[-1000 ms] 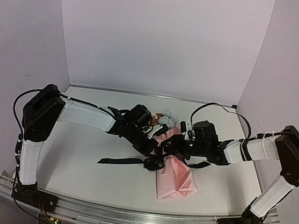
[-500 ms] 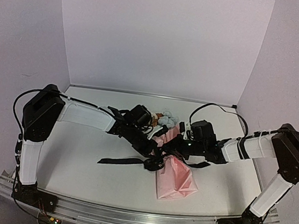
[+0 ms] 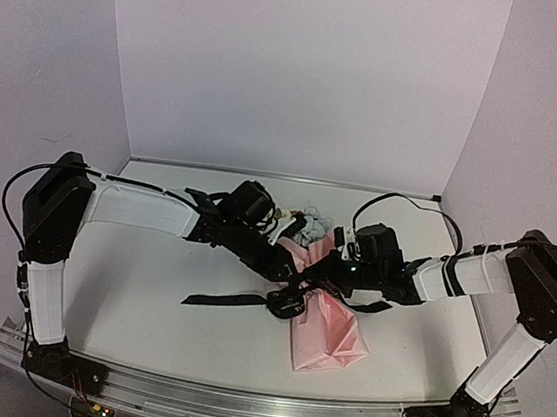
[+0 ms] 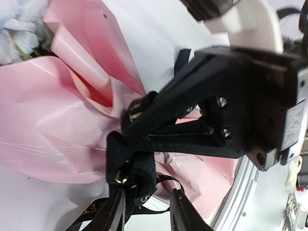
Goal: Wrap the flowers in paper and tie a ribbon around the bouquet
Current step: Cross the ribbon over the folded bouquet.
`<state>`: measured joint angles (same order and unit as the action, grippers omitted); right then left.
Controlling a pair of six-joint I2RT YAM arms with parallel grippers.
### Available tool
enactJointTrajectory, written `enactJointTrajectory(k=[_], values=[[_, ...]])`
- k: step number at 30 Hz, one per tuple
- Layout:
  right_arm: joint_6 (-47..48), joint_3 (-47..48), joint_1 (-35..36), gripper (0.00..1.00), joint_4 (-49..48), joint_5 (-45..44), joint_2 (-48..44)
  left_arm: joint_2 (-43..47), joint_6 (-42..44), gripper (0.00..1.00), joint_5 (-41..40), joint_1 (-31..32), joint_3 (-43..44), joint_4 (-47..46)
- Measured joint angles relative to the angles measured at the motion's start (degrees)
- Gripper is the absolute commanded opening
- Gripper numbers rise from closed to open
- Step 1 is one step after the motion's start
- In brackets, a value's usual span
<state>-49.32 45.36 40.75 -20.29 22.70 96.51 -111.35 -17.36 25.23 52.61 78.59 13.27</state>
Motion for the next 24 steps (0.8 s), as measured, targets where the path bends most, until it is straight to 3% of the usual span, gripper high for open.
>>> enactJointTrajectory(k=[8, 24], values=[[0.0, 0.0, 0.0, 0.00, -0.1, 0.8, 0.0, 1.5, -1.6, 0.41, -3.5, -2.7, -0.6, 0.7], [0.2, 0.0, 0.0, 0.00, -0.2, 1.2, 0.0, -5.7, -0.1, 0.40, -0.4, -2.8, 5.7, 4.4]])
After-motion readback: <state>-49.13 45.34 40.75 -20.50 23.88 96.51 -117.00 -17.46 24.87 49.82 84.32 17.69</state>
